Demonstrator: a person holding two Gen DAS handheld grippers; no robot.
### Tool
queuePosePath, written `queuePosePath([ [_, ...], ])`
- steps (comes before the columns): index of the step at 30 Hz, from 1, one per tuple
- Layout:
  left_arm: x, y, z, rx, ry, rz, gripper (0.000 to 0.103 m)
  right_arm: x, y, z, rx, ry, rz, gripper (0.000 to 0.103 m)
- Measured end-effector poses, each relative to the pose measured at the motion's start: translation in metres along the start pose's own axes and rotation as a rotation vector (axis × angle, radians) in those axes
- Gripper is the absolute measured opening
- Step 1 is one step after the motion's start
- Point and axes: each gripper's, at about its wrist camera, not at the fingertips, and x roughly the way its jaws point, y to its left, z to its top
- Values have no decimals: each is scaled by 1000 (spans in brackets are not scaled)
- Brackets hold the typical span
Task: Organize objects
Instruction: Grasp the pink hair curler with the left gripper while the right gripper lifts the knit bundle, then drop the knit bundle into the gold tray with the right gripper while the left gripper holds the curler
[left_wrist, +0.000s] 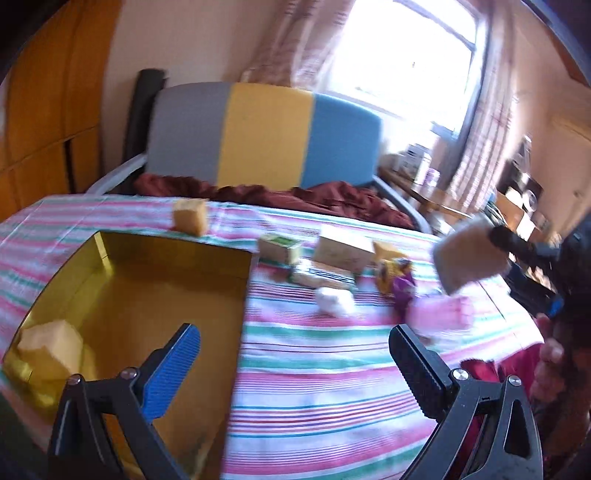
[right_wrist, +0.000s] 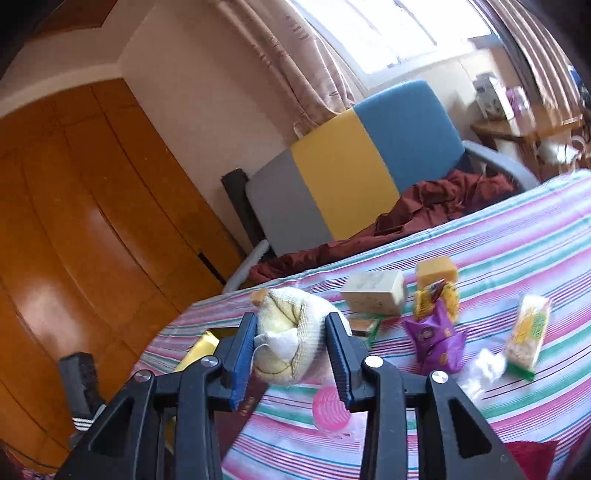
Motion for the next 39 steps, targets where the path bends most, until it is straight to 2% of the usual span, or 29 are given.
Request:
queuePosePath([
  [1, 3, -10, -1, 27, 4, -25, 103, 0, -3, 0, 11, 0, -1, 37],
  [3, 10, -31, -4, 87, 12, -60, 103, 4, 0, -1, -37, 17, -71, 37],
  [6, 23, -50, -10, 133, 40, -88, 103, 5, -4, -4, 11, 32, -5, 37],
  [12, 38, -59, -25, 126, 94, -105, 103, 8, -1, -8, -15, 50, -41, 37],
  [14, 39, -56, -28, 105, 102, -109, 103, 8, -7, -7, 43, 58, 22, 37],
  [15, 40, -54, -27, 90, 100, -119, 103, 10, -9, -8, 67, 68, 53, 37],
  [17, 40, -53, -22, 63, 85, -148, 103, 13, -2, -10, 9, 84, -9, 37],
  [18, 40, -55, -20, 58, 75, -165, 103, 16, 1, -12, -5, 94, -9, 37],
  [20, 45, -65, -14, 86, 49, -182, 103, 18, 0, -14, 31, 111, 54, 37],
  [23, 57, -78, -12, 138, 38, -190, 102, 19, 4, -17, 17, 120, 79, 37],
  [25, 63, -80, -12, 146, 31, -217, 89, 20, 5, -18, 24, 125, 104, 37],
  [27, 70, -81, -13, 140, 50, -244, 64, 20, 6, -19, 25, 129, 109, 37],
  [28, 74, -80, -15, 135, 67, -256, 57, 20, 7, -19, 24, 129, 107, 37],
  [30, 80, -79, -20, 140, 94, -253, 37, 20, 6, -19, 28, 129, 107, 37],
  [39, 82, -70, -46, 195, 86, -229, 36, 21, -5, -19, 70, 115, 62, 37],
])
